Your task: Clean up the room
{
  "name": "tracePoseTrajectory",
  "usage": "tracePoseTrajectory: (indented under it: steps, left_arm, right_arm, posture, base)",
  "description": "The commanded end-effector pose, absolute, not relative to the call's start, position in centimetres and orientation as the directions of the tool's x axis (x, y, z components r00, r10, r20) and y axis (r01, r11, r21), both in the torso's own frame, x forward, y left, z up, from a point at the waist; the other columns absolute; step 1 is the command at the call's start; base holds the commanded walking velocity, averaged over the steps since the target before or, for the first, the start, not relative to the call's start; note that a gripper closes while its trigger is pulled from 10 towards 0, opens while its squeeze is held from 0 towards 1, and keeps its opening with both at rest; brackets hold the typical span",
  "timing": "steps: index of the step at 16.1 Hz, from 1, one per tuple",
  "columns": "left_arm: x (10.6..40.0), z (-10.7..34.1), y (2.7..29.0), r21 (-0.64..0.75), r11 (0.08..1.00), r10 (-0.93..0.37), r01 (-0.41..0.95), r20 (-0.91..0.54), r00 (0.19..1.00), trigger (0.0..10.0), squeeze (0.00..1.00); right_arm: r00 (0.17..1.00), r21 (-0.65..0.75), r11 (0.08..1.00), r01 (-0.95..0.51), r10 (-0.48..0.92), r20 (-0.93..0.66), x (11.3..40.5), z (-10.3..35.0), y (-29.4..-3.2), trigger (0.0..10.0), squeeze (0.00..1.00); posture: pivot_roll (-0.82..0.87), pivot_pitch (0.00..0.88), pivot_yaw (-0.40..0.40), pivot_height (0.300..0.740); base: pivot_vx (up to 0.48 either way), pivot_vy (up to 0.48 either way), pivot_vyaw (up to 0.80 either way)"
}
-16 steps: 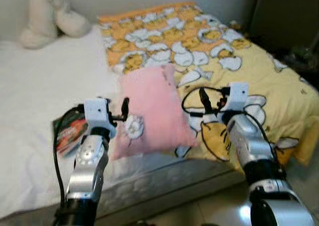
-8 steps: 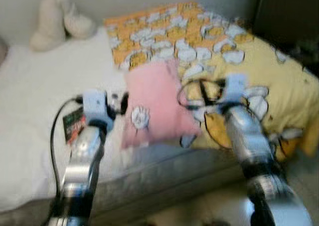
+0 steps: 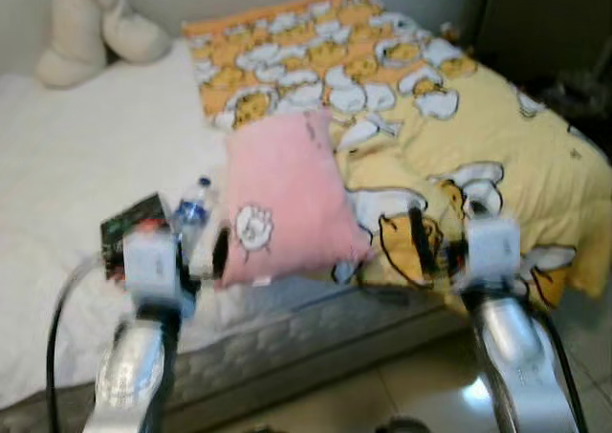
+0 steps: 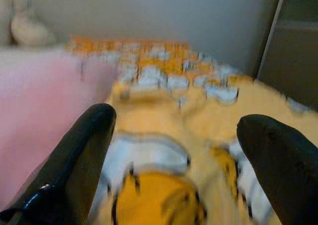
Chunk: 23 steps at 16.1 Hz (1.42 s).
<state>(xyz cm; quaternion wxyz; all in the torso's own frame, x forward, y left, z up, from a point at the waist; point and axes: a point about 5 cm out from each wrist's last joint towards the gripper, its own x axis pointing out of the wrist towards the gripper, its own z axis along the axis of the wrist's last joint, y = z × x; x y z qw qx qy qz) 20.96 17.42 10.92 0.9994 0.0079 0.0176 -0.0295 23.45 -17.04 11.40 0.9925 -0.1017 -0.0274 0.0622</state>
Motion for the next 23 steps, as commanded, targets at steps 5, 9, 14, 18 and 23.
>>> tracePoseTrajectory:
  steps: [5,9,14,18,23]
  left_arm:
    - [23.6,13.5,16.5,0.002,1.000,-0.009,0.009,0.075,0.997,10.0,0.00]
    - [24.0,13.3,16.9,-0.051,0.997,0.064,-0.062,0.055,0.996,10.0,0.00]
    - [24.7,13.0,17.3,-0.034,0.991,0.127,-0.126,0.029,0.991,10.0,0.00]
    - [27.3,13.1,16.9,-0.016,1.000,0.027,-0.027,0.002,1.000,10.0,0.00]
    - [30.1,14.3,16.7,0.021,0.995,-0.093,0.093,-0.007,0.996,10.0,0.00]
  right_arm:
    - [0.979,-0.204,0.968,-0.145,0.171,0.115,25.5,13.4,-15.9,10.0,0.00]
    - [0.977,-0.185,0.970,-0.161,0.183,0.110,26.8,13.8,-16.2,10.0,0.00]
    - [0.982,-0.148,0.975,-0.166,0.177,0.062,28.4,13.4,-16.2,10.0,0.00]
    - [0.983,-0.131,0.977,-0.168,0.177,0.056,28.8,13.1,-16.1,10.0,0.00]
    - [0.994,0.044,0.998,-0.051,0.055,-0.091,32.8,10.8,-18.3,10.0,0.00]
  posture:
    - [-0.18,0.000,0.138,0.740]
    - [-0.18,0.000,0.135,0.740]
    - [-0.16,0.000,0.127,0.740]
    - [-0.15,0.000,0.120,0.740]
    - [-0.15,0.000,0.177,0.740]
  base:
    - [0.361,0.000,0.00]
    - [0.444,0.000,0.00]
    - [0.168,0.051,0.30]
    - [0.000,0.000,0.13]
    - [0.000,0.000,0.00]
